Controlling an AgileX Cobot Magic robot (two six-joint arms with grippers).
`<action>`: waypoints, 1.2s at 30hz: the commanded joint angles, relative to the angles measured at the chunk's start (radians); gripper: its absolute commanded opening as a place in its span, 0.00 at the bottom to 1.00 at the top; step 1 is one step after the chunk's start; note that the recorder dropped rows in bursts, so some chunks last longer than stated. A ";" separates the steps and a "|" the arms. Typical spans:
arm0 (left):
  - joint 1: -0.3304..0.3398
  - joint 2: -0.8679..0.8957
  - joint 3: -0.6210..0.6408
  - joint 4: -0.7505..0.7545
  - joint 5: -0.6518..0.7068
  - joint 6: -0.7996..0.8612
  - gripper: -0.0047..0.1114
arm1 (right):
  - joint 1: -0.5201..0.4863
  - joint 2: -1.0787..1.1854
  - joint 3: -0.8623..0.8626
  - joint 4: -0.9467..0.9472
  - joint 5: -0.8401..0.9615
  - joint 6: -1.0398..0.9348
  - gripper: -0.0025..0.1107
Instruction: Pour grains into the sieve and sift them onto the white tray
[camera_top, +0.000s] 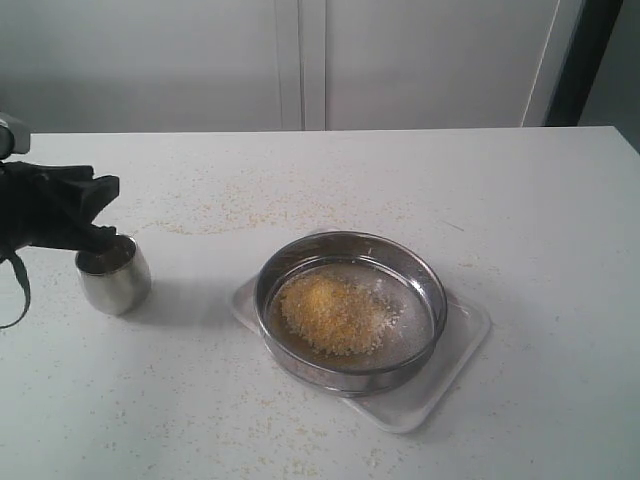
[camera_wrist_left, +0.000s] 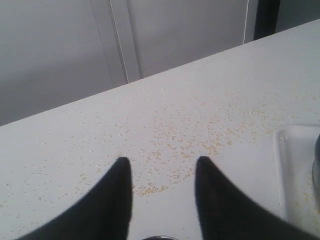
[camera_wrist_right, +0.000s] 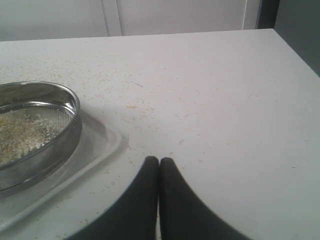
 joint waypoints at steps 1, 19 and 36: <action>0.004 -0.066 0.004 0.097 0.104 -0.127 0.11 | -0.007 -0.005 0.002 0.000 -0.014 -0.002 0.02; 0.004 -0.361 0.004 0.874 0.514 -0.770 0.04 | -0.007 -0.005 0.002 0.000 -0.014 -0.002 0.02; 0.003 -0.372 0.004 0.977 0.580 -0.872 0.04 | -0.007 -0.005 0.002 0.000 -0.014 -0.002 0.02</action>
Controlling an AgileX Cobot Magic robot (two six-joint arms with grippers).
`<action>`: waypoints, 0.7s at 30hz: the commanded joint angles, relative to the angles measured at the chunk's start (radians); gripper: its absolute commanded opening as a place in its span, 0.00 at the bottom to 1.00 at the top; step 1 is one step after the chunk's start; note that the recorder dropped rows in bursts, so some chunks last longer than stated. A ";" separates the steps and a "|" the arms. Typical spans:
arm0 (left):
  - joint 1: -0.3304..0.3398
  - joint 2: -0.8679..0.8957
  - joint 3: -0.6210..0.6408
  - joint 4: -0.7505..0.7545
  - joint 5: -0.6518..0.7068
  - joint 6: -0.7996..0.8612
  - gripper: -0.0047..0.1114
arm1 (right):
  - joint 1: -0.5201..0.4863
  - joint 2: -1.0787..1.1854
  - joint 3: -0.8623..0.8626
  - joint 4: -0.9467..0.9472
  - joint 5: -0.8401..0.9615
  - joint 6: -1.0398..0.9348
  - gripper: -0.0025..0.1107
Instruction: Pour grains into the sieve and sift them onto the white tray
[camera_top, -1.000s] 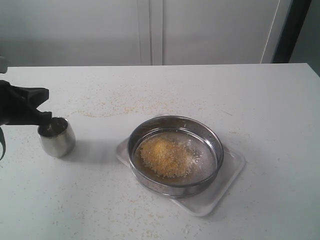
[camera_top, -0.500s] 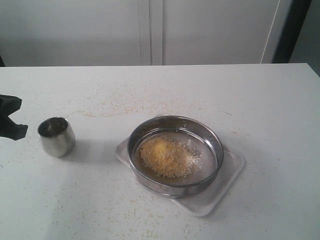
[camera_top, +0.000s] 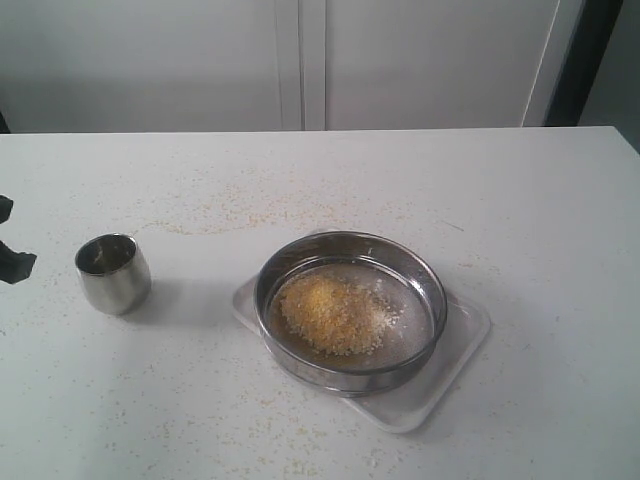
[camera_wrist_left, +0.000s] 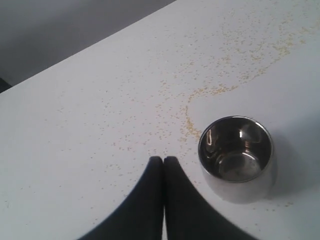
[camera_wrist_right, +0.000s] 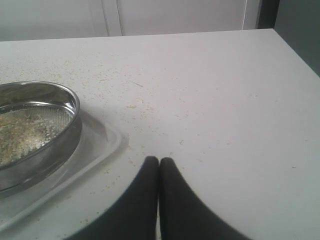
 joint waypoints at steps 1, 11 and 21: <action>0.003 -0.012 0.003 0.019 -0.053 -0.010 0.04 | -0.007 -0.005 0.002 0.000 -0.014 -0.002 0.02; 0.003 -0.012 0.003 0.019 -0.061 -0.084 0.04 | -0.007 -0.005 0.002 0.000 -0.014 -0.002 0.02; 0.003 -0.012 0.003 0.064 -0.167 -0.267 0.04 | -0.007 -0.005 0.002 0.000 -0.014 -0.002 0.02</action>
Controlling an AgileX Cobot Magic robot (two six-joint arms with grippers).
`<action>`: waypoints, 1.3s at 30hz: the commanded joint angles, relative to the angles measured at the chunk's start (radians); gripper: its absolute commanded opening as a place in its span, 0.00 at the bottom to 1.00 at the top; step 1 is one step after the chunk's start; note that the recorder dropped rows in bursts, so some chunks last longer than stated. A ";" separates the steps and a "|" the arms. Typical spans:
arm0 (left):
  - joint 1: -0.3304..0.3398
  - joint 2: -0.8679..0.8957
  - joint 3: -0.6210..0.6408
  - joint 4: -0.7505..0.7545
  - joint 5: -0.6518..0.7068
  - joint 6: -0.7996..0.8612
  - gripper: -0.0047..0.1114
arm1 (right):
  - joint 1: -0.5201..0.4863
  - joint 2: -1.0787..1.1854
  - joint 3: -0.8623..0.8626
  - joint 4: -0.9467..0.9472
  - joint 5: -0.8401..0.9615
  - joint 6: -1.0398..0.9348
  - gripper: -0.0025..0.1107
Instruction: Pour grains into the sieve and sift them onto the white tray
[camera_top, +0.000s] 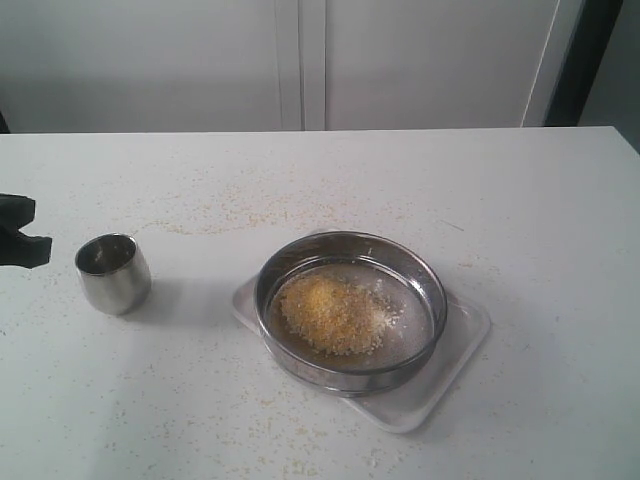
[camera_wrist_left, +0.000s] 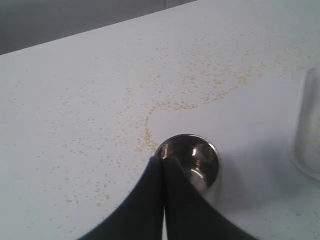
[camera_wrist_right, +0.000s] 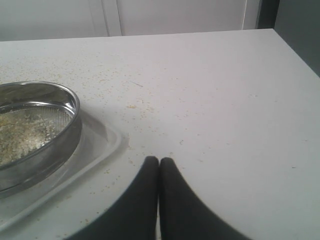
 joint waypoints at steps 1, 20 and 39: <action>0.003 -0.012 0.003 0.015 -0.058 -0.035 0.04 | -0.007 -0.005 0.002 0.000 -0.014 -0.002 0.02; -0.163 -0.054 -0.023 -1.322 0.677 1.439 0.04 | -0.007 -0.005 0.002 0.000 -0.014 -0.002 0.02; -0.182 -0.223 -0.027 -1.770 0.980 1.660 0.04 | -0.007 -0.005 0.002 0.000 -0.014 -0.002 0.02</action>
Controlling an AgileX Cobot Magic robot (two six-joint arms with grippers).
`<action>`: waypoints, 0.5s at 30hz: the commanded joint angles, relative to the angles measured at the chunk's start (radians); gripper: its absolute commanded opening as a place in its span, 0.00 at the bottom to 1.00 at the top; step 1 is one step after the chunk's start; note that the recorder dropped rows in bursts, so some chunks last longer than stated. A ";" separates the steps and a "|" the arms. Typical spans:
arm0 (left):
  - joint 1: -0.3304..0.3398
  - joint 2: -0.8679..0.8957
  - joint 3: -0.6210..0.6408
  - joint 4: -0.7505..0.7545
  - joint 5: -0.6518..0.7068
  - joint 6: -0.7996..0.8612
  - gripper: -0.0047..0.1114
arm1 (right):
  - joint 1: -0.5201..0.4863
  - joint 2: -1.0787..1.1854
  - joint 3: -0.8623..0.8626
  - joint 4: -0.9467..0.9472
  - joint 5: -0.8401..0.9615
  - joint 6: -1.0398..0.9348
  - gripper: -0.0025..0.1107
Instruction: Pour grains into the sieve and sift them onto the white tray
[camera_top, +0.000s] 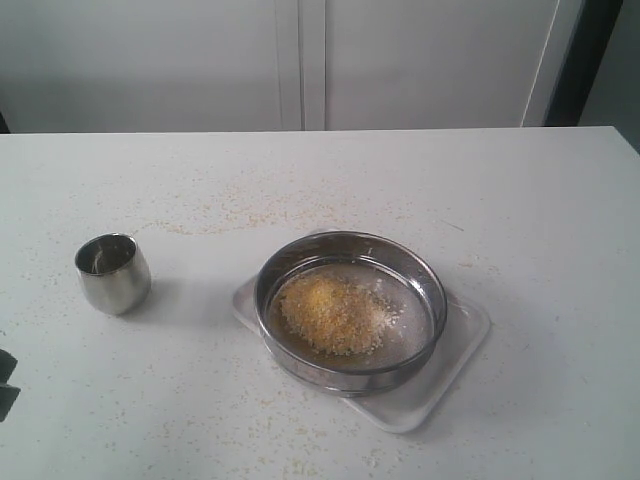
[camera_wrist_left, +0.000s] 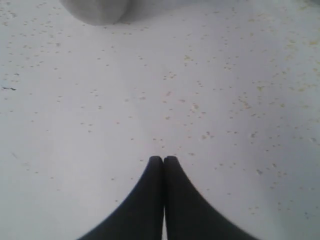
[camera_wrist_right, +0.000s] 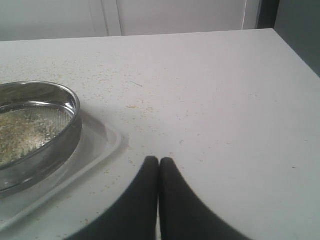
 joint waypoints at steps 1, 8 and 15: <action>-0.004 -0.040 -0.005 -0.077 0.066 0.034 0.04 | -0.007 -0.005 0.002 0.000 -0.014 -0.002 0.02; -0.004 -0.082 -0.005 -0.179 0.131 0.104 0.04 | -0.007 -0.005 0.002 0.000 -0.014 -0.002 0.02; -0.004 -0.124 -0.005 -0.245 0.153 0.165 0.04 | -0.007 -0.005 0.002 0.000 -0.014 -0.002 0.02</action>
